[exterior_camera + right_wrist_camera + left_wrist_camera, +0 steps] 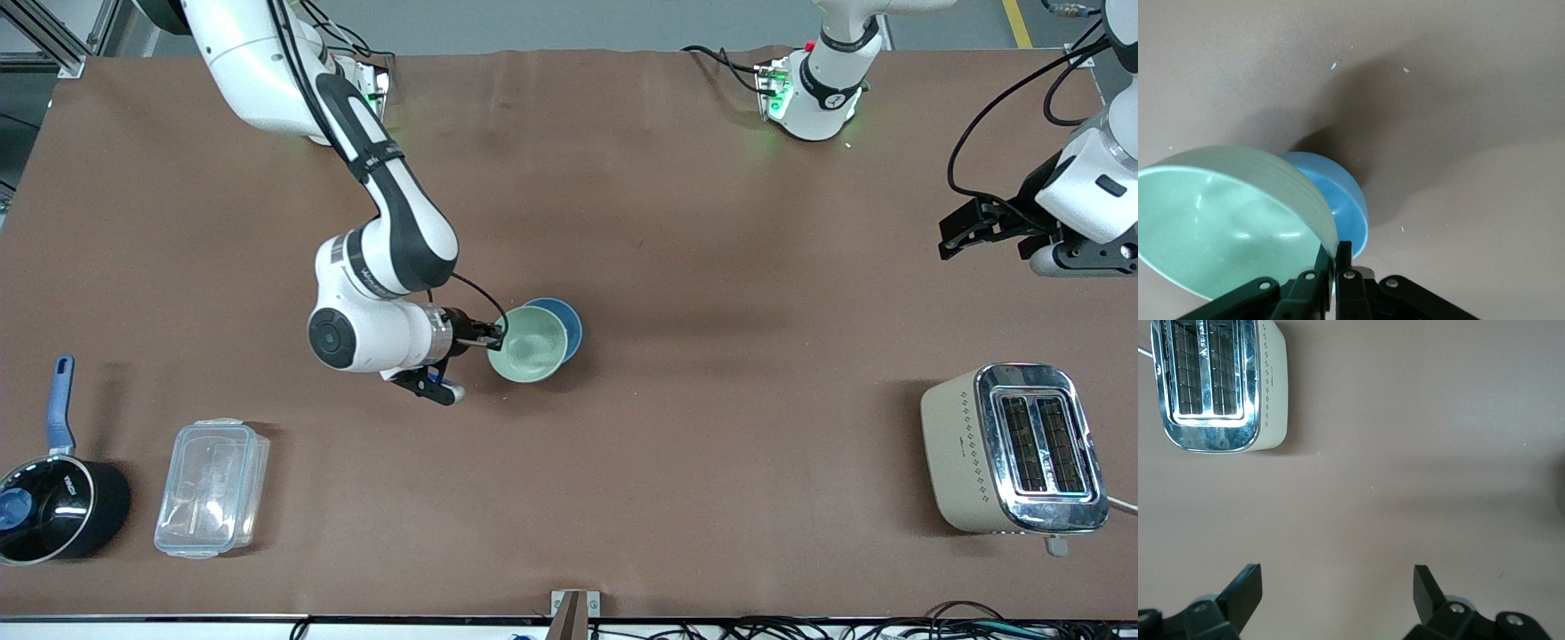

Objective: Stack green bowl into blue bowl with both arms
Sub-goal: 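Lower the green bowl into the blue bowl and open the right gripper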

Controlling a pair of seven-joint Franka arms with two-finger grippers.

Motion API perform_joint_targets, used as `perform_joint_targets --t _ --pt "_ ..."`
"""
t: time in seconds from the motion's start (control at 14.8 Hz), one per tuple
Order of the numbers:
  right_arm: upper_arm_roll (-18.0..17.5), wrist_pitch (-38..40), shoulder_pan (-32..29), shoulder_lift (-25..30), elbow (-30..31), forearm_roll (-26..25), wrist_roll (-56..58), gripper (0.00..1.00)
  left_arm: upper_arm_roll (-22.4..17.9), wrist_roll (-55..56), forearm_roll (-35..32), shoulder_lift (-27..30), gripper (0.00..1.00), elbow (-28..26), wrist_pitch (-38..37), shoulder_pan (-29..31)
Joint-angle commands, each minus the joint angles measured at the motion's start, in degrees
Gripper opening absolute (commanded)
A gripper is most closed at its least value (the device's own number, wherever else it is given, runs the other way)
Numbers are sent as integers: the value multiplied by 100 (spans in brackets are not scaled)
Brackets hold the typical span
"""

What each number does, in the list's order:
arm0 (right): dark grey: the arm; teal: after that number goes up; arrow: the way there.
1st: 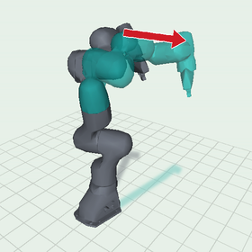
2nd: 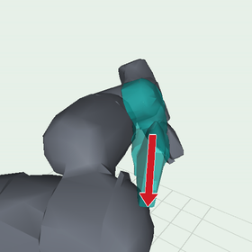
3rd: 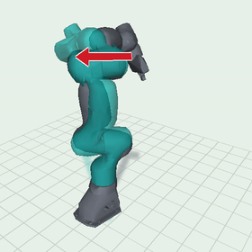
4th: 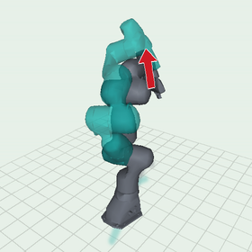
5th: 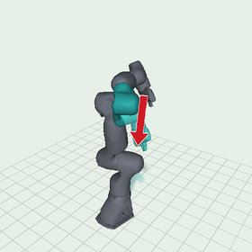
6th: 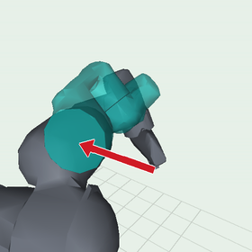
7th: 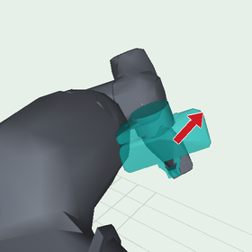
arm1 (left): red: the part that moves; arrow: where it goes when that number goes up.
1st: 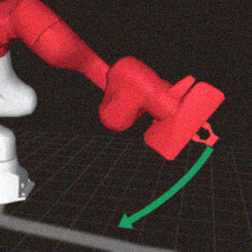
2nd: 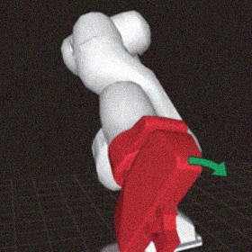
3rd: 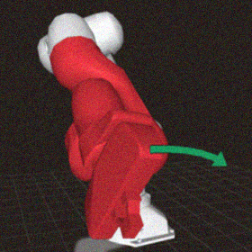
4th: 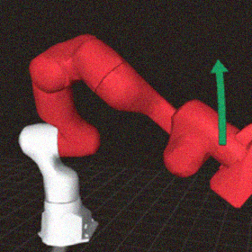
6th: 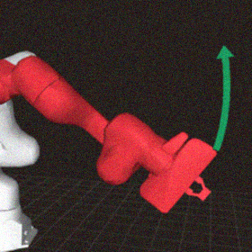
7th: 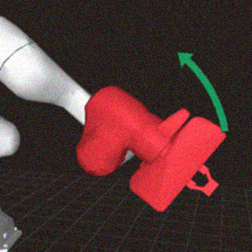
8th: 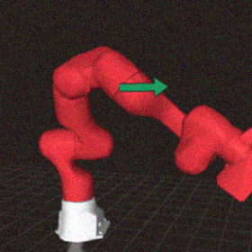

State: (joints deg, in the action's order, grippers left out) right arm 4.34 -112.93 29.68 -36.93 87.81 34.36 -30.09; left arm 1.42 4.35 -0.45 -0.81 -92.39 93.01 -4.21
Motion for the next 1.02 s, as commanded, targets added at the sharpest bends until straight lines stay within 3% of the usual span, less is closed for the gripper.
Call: perform_joint_targets --t 0.0,0.95 --pt "50 -1 64 -86 -53 141 -41 0 -2 -58 10 -51 100 37 86 8" --pt "41 87 319 -341 43 177 -41 0 34 -13 1 -78 100 63 86 7"
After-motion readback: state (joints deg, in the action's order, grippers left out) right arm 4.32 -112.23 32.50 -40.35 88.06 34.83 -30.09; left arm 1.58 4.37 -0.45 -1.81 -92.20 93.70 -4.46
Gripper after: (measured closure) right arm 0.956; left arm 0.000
